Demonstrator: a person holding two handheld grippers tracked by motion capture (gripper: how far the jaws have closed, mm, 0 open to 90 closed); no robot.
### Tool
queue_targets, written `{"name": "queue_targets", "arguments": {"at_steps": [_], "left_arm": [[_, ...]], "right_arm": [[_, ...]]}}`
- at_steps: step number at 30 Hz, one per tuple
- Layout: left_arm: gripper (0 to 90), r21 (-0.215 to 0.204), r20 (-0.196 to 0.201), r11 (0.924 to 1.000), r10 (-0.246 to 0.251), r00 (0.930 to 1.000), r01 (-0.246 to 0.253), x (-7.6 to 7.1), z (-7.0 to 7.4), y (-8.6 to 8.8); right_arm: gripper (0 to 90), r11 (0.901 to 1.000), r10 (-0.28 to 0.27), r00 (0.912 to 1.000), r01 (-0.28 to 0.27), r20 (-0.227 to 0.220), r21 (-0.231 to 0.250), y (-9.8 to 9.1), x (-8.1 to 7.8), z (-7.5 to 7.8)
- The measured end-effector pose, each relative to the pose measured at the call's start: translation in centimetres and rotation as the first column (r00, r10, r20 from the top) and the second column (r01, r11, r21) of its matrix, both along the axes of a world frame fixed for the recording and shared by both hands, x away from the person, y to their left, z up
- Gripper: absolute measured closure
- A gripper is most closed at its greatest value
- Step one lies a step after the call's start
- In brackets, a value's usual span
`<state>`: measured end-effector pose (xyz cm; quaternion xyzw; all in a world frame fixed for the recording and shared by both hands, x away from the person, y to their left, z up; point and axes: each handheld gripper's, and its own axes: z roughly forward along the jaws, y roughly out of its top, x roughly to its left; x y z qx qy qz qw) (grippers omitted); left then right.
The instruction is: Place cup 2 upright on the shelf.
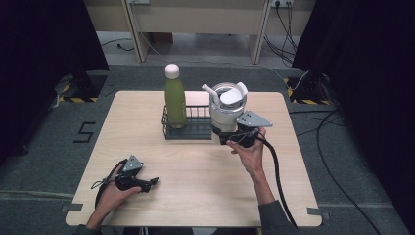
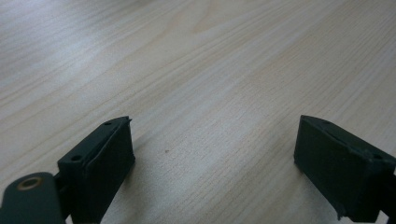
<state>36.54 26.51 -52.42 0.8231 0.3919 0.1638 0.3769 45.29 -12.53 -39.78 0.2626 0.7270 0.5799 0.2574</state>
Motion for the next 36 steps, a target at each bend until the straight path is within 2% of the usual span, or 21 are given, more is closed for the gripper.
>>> {"name": "queue_targets", "arguments": {"at_steps": [5,11,18,23,31,36], "left_arm": [[11.1,0.0,0.0,1.0,0.0,1.0,0.0,0.0,0.0,0.0],[11.2,0.0,0.0,1.0,0.0,1.0,0.0,0.0,0.0,0.0],[11.2,-0.002,0.0,1.0,0.0,1.0,0.0,0.0,0.0,0.0],[11.2,0.0,0.0,1.0,0.0,1.0,0.0,0.0,0.0,0.0],[11.7,-0.001,0.0,1.0,-0.002,1.0,0.002,0.0,0.0,0.0],[11.7,-0.001,0.0,1.0,-0.002,1.0,0.002,0.0,0.0,0.0]], "right_arm": [[11.2,0.9999,0.003,1.0,-0.003,0.003,-0.01,0.7,1.0,0.6],[11.2,1.0,-0.002,1.0,0.002,-0.003,0.001,1.4,1.9,1.0],[11.2,0.9998,-0.008,0.9999,0.007,-0.007,-0.016,1.7,2.8,1.1],[11.2,1.0,-0.004,0.9998,0.004,-0.019,-0.004,2.3,3.9,1.3],[11.2,0.9998,-0.019,0.9998,0.019,-0.005,-0.004,3.3,5.4,1.4],[11.2,0.9995,-0.018,0.9998,0.018,-0.009,0.026,3.9,6.2,1.6]]}}
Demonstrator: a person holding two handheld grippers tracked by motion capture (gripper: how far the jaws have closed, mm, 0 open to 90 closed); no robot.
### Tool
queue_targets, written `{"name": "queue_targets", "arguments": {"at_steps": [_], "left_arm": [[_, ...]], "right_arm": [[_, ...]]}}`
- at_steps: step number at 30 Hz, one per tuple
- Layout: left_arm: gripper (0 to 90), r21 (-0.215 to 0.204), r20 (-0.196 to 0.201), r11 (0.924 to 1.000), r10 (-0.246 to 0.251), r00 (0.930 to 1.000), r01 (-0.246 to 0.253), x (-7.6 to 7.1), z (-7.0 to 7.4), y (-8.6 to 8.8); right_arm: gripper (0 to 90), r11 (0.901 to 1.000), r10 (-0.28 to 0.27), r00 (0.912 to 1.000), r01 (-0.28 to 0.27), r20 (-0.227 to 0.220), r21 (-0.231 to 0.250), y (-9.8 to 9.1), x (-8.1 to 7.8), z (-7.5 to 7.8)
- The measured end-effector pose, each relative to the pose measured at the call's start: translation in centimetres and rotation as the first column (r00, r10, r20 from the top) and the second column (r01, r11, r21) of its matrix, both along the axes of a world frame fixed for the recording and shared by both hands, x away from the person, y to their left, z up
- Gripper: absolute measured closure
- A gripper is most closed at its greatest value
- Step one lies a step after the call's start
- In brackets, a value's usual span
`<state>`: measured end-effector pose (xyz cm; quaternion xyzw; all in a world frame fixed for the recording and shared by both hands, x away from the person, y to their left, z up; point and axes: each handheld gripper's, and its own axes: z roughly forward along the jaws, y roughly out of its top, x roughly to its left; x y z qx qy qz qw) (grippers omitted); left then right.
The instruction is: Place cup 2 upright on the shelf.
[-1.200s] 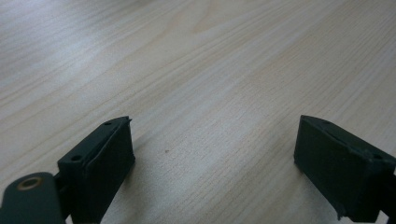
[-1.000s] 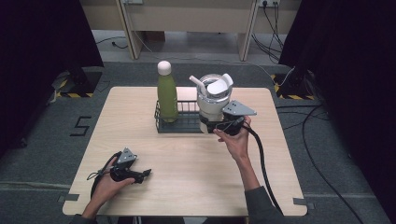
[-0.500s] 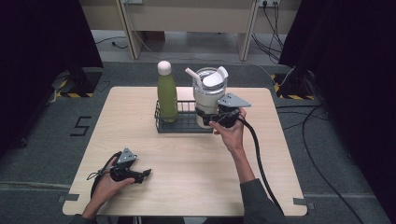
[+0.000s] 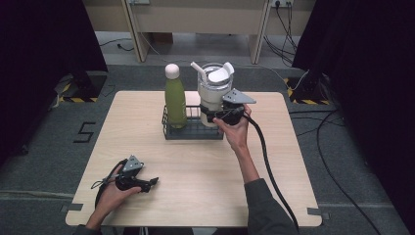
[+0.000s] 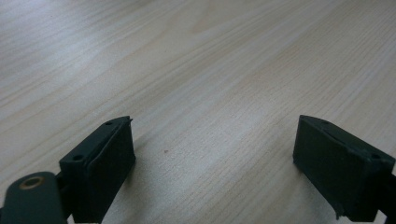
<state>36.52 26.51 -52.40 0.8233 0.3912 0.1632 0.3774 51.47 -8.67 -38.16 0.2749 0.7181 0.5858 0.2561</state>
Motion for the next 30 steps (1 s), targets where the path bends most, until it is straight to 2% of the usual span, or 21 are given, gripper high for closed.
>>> {"name": "queue_targets", "arguments": {"at_steps": [7,13,17,23,30], "left_arm": [[12.1,0.001,-0.003,1.0,-0.004,1.0,0.004,0.0,0.0,0.0],[12.1,0.001,-0.002,1.0,-0.004,1.0,0.004,0.0,0.0,0.0],[12.1,0.001,-0.002,1.0,-0.004,1.0,0.004,0.0,0.0,0.0],[12.2,-0.001,0.0,1.0,-0.001,1.0,0.001,0.0,0.0,0.0],[12.5,0.0,0.001,1.0,-0.005,1.0,0.005,0.0,0.0,0.0]], "right_arm": [[11.2,0.9998,-0.02,0.9998,0.02,-0.005,0.001,0.4,0.8,0.1],[11.2,0.9993,-0.038,0.9991,0.038,-0.022,0.008,0.3,1.5,-0.5],[11.2,0.9986,-0.051,0.9985,0.05,-0.021,-0.018,0.3,2.1,-0.9],[11.2,0.9984,-0.052,0.9984,0.052,-0.023,-0.023,1.0,2.8,-1.1],[11.2,0.9982,-0.059,0.9974,0.059,-0.041,-0.009,1.7,3.4,-2.0]]}}
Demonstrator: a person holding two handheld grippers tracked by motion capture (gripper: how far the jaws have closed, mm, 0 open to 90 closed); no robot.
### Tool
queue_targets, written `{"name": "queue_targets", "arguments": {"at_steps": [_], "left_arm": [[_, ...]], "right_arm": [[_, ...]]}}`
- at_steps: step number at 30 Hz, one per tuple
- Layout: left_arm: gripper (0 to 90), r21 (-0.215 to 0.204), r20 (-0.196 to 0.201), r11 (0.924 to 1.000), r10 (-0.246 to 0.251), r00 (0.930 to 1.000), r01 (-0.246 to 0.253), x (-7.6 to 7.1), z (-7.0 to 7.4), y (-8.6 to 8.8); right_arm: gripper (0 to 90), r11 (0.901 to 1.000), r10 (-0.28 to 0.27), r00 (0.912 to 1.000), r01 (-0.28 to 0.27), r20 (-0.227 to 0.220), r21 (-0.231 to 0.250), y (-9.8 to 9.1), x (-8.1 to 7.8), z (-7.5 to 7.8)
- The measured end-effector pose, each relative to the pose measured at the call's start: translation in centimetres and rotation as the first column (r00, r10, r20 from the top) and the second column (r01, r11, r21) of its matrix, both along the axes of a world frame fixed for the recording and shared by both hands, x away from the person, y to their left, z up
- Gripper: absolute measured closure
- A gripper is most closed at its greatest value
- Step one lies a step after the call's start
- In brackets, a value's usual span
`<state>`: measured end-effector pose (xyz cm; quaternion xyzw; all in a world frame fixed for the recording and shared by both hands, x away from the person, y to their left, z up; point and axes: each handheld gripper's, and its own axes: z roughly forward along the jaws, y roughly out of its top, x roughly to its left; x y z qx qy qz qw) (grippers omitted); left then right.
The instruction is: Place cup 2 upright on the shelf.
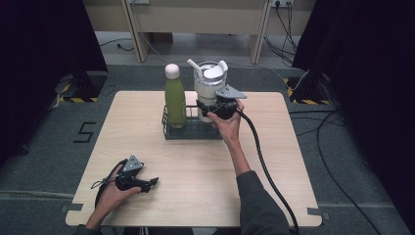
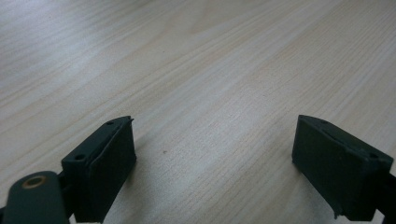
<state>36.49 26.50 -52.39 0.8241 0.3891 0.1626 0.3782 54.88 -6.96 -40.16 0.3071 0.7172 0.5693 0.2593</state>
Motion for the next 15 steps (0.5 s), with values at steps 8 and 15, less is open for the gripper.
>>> {"name": "queue_targets", "arguments": {"at_steps": [8,15], "left_arm": [[12.4,0.001,0.001,1.0,-0.001,1.0,0.001,0.0,0.0,0.0],[12.7,0.001,0.001,1.0,-0.002,1.0,0.002,0.0,0.0,0.0]], "right_arm": [[11.2,0.9999,-0.013,0.9999,0.013,-0.011,-0.007,0.2,0.5,-1.0],[11.2,0.9999,-0.013,0.9999,0.013,-0.011,-0.009,0.5,0.5,-1.5]]}}
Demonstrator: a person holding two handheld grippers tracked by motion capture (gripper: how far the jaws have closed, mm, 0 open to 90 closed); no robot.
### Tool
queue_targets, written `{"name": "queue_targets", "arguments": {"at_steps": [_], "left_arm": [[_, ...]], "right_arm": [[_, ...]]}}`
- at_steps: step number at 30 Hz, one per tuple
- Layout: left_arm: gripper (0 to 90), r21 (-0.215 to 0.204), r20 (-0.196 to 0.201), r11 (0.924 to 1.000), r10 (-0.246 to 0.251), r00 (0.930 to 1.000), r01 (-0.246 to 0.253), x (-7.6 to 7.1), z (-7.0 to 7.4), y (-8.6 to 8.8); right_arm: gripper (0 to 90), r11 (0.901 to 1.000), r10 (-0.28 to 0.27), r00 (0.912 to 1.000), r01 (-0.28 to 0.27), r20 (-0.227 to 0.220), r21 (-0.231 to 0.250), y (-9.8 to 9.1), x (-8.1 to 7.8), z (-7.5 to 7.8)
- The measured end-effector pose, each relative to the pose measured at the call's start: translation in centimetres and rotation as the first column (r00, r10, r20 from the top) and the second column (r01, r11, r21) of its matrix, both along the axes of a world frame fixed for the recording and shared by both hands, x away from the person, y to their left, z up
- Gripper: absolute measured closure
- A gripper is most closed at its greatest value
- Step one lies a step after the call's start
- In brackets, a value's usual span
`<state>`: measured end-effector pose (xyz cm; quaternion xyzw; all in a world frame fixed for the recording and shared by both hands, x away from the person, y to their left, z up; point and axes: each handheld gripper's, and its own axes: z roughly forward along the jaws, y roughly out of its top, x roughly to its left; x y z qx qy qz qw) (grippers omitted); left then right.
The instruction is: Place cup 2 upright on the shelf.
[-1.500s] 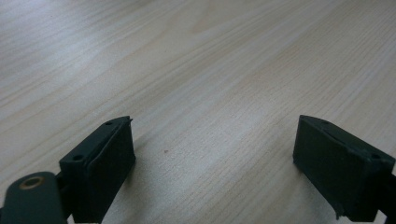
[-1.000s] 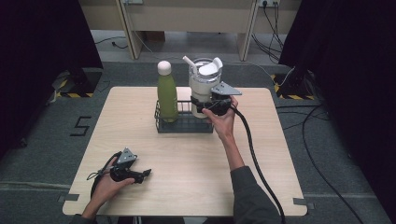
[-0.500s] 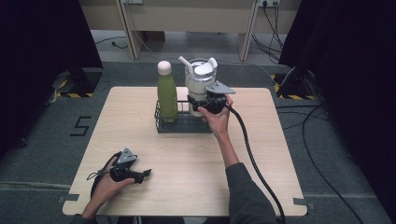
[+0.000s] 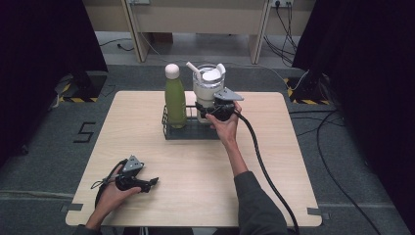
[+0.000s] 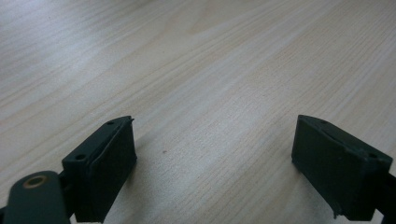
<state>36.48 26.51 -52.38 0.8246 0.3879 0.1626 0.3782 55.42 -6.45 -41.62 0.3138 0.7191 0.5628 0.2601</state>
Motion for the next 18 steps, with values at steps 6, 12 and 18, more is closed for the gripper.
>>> {"name": "queue_targets", "arguments": {"at_steps": [6,12,18], "left_arm": [[12.8,-0.003,-0.001,1.0,0.002,1.0,-0.002,0.0,0.0,0.0],[12.8,-0.001,0.0,1.0,0.0,1.0,0.0,0.0,0.0,0.0],[12.9,-0.003,-0.001,1.0,0.0,1.0,0.0,0.0,0.0,0.0]], "right_arm": [[11.2,0.9999,-0.006,1.0,0.006,-0.006,-0.008,0.2,0.1,-0.7],[11.1,0.9999,-0.012,0.9998,0.012,-0.017,-0.003,0.2,0.2,-1.4],[11.1,0.9997,-0.022,0.9995,0.022,-0.022,-0.004,-0.1,0.2,-2.2]]}}
